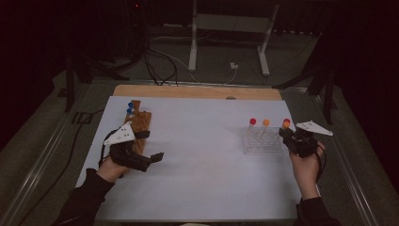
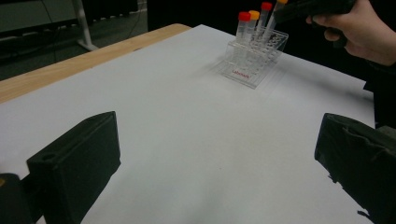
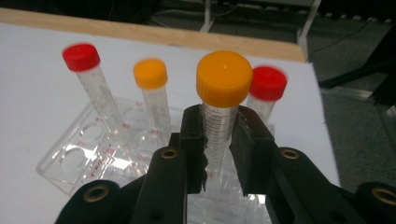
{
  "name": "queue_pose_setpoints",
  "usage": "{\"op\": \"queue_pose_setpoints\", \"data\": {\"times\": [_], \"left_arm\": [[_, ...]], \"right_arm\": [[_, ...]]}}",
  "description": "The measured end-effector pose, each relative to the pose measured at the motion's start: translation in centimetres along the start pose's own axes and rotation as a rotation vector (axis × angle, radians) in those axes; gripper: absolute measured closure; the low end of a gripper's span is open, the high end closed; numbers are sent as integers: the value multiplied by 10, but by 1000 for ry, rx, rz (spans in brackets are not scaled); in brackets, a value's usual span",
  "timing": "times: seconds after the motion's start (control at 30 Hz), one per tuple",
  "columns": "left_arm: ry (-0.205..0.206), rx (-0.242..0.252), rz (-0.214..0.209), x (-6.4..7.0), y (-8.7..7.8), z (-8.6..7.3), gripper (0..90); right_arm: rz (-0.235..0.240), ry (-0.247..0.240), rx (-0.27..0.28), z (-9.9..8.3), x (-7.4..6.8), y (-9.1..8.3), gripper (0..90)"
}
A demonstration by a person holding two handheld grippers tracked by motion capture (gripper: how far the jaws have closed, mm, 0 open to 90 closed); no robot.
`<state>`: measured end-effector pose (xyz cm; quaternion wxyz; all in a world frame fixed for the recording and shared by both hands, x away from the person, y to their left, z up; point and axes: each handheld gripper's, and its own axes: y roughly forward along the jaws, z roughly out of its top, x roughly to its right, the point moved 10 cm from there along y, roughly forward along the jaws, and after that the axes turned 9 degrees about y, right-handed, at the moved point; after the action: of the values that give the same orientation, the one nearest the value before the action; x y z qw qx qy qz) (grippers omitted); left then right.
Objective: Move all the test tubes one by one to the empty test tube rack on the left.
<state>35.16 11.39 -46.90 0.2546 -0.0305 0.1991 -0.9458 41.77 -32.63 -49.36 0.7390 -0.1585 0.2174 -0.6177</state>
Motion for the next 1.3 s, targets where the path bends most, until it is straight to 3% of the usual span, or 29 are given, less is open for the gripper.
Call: {"op": "queue_pose_setpoints", "data": {"times": [0.23, 0.47, 0.73, 0.87, 1.3], "left_arm": [[-1, 2, -1, 0, 0, 1, 11], [2, 1, -3, 1, 0, 1, 12], [5, -1, -9, 3, 1, 1, 11], [8, -1, -8, 4, 1, 2, 12], [8, -5, -38, 10, 7, 2, 12]], "right_arm": [[-7, -23, 36, 12, -6, -16, 748], [23, -36, 70, 22, -18, -28, 748], [114, -92, 80, 26, -58, -38, 748], [168, -122, 60, 21, -80, -36, 748], [307, -173, -8, 1, -132, -29, 748]]}}
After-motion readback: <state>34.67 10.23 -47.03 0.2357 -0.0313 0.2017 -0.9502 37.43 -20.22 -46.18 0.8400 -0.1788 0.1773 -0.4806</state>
